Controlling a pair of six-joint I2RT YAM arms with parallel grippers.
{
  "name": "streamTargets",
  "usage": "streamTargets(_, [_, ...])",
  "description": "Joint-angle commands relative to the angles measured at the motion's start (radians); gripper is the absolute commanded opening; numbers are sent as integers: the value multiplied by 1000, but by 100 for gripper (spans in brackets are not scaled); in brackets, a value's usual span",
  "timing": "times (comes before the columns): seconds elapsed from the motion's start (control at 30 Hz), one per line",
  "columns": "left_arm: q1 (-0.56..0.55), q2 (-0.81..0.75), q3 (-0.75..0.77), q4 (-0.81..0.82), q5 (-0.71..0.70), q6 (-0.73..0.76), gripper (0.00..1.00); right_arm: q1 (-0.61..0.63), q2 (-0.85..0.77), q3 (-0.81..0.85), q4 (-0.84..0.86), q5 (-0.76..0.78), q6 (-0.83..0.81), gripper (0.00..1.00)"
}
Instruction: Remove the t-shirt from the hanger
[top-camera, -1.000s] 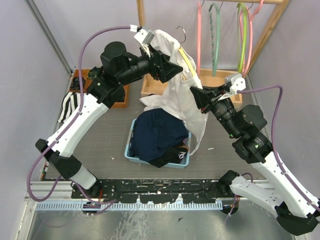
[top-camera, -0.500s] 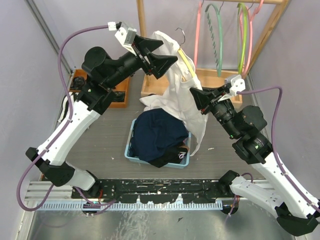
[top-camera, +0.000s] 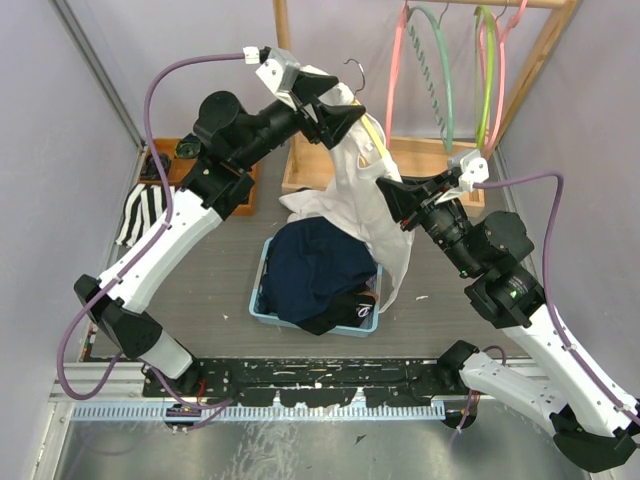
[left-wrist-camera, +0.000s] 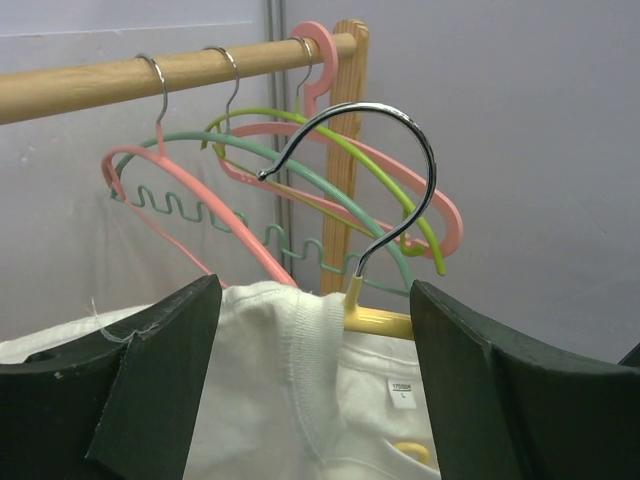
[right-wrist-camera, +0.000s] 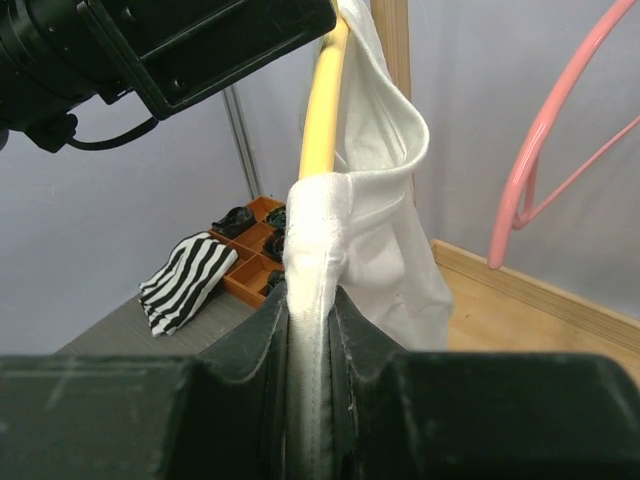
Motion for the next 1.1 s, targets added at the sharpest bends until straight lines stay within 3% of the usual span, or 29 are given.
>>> streamTargets(0.0, [0,1,12,72,-1,23,80,-1,-17,26,131,-23,10,1])
streamTargets(0.4, [-1,35,52,19,42,32,54,-1,-4,25,133,-51,26,1])
streamTargets(0.53, [-2,40,57,3,46,32,36,0,-4,26,132,-49,27,1])
streamTargets(0.77, [-8,40,59,-4,46,28,14,-1,2,26,134,-53,32,1])
streamTargets(0.83, [-15,39,59,-11,42,30,2,-2,6,26,133,-54,34,1])
streamTargets(0.9, [-20,35,59,-20,20,30,0,-1,7,28,128,-54,34,1])
streamTargets(0.93, [-23,32,58,-24,8,29,0,-2,8,29,122,-53,34,4])
streamTargets(0.97, [-25,29,58,-29,-9,25,0,-2,9,32,117,-45,33,14])
streamTargets(1.07, [-25,12,61,-48,-95,-1,0,-2,5,41,90,-13,29,49])
